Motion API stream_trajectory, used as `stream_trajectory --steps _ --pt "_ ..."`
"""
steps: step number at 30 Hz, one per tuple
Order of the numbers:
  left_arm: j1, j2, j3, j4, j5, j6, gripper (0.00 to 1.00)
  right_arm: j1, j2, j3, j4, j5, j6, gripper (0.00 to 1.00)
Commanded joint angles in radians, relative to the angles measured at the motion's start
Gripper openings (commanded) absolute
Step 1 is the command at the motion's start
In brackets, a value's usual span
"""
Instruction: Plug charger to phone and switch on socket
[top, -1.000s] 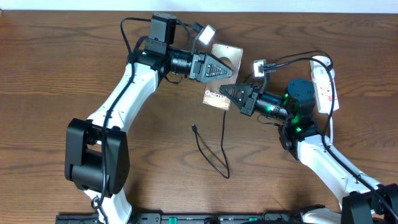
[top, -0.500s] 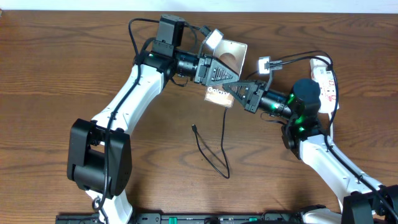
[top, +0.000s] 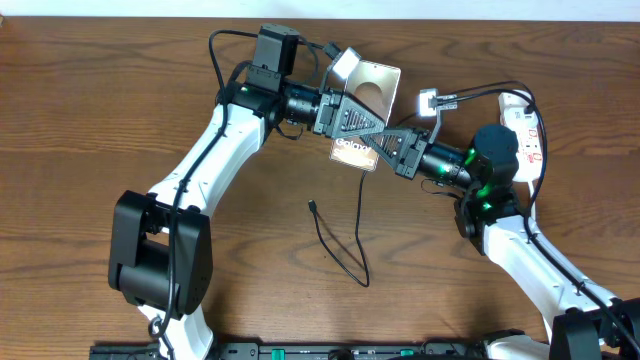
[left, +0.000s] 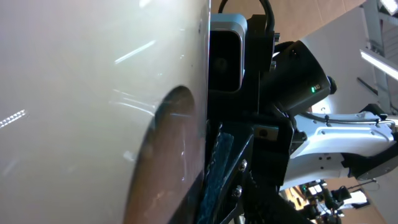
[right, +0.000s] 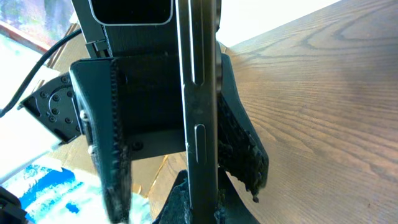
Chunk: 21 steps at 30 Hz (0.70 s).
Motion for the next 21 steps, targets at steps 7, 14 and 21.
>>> stream_trajectory --steps 7,14,21 --pt "0.014 -0.014 0.017 0.038 0.074 0.007 0.27 -0.019 -0.001 0.010 -0.043 0.040 0.016 0.01" --pt "0.014 -0.014 0.017 0.042 0.074 0.007 0.19 -0.019 -0.001 0.010 -0.043 -0.010 0.016 0.01" --pt "0.014 -0.014 0.017 0.043 0.074 0.007 0.10 -0.019 -0.001 0.010 -0.043 -0.068 0.016 0.01"
